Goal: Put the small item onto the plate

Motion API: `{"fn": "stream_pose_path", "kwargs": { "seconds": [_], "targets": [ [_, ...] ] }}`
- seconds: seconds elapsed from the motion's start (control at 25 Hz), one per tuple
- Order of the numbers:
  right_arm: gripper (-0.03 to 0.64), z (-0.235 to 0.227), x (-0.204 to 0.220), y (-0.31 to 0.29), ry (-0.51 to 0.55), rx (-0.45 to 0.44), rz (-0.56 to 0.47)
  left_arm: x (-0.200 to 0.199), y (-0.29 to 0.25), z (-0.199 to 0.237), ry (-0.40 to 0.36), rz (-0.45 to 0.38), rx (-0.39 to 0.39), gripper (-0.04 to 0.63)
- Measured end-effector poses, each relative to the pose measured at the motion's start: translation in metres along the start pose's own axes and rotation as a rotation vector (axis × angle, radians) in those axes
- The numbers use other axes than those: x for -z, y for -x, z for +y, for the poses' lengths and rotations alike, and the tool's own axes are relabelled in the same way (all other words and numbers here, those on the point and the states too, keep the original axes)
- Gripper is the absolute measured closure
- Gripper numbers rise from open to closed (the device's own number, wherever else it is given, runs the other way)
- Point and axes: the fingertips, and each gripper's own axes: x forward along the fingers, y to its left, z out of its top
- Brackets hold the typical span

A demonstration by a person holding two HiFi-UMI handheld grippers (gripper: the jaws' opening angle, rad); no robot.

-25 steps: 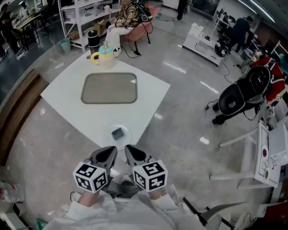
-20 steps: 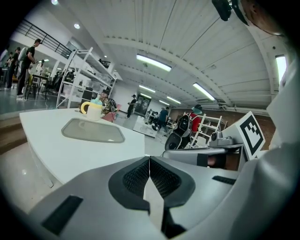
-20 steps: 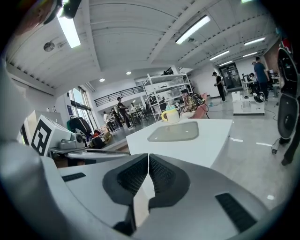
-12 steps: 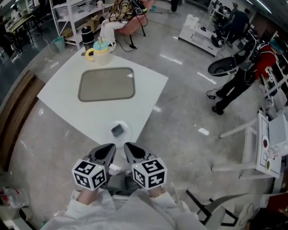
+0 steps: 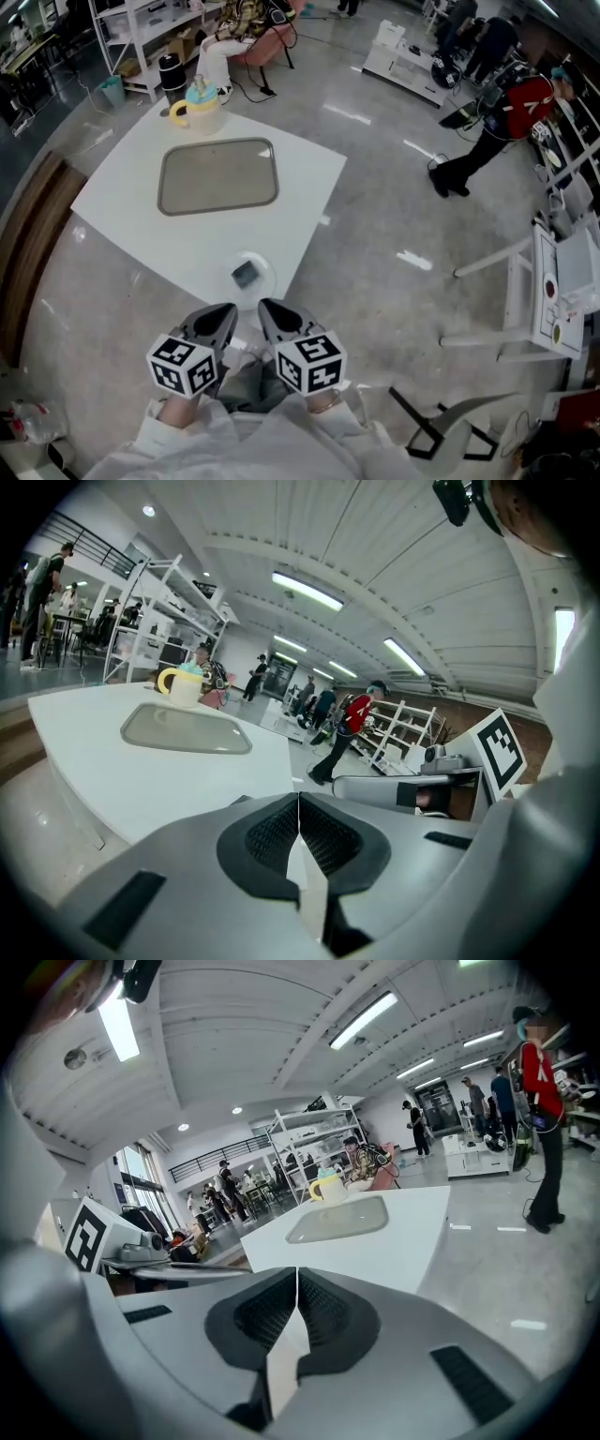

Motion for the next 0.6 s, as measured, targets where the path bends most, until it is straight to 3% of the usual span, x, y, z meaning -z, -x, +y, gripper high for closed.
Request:
{"fn": "stream_pose_path", "kwargs": {
  "seconds": [0.6],
  "targets": [
    [0.6, -0.023, 0.013, -0.036, 0.001, 0.055, 0.075, 0.006, -0.023, 0.048, 0.076, 0.033, -0.03, 0.584]
  ]
}}
